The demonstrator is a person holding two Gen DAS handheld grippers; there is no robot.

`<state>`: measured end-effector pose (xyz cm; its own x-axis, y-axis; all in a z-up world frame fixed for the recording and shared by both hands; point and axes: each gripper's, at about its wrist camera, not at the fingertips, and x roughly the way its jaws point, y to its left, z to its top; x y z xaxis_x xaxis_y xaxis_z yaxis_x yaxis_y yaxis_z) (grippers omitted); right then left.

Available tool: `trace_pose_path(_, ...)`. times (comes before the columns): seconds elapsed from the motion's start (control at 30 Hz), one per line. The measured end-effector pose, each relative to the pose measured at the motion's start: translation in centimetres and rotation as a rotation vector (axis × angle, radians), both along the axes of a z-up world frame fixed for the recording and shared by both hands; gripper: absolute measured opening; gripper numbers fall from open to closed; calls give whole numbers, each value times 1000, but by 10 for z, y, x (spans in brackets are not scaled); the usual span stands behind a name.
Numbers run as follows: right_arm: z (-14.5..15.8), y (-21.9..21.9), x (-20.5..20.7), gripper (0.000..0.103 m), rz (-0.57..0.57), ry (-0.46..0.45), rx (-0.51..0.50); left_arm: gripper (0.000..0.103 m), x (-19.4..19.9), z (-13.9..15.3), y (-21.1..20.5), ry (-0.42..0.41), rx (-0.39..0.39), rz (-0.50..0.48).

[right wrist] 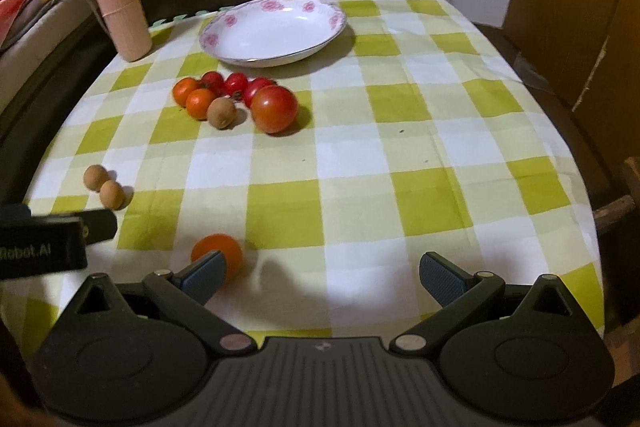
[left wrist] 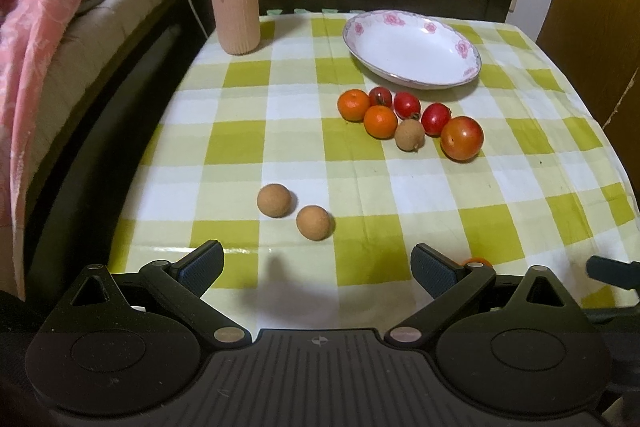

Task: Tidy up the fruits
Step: 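Move the right gripper to the small orange tangerine and close on it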

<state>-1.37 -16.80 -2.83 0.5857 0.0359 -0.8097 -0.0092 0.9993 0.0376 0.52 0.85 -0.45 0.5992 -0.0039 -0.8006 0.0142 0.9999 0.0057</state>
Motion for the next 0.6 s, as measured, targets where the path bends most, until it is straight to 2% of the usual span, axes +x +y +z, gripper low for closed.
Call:
trace_pose_path(0.17, -4, 15, 0, 90, 109, -2, -15, 101, 2, 0, 2, 1, 3, 8)
trace_pose_path(0.23, -8, 22, 3, 83, 152, 10, -20, 101, 3, 0, 1, -3, 9, 9)
trace_pose_path(0.4, -17, 30, 14, 54, 218, 27, 25, 101, 4, -1, 2, 0, 13, 8)
trace_pose_path(0.43, -18, 31, 16, 51, 225, 31, 25, 101, 5, -2, 3, 2, 8, 9)
trace_pose_path(0.6, -21, 36, 24, 48, 249, 20, 7, 101, 8, -5, 8, 16, -13, 24)
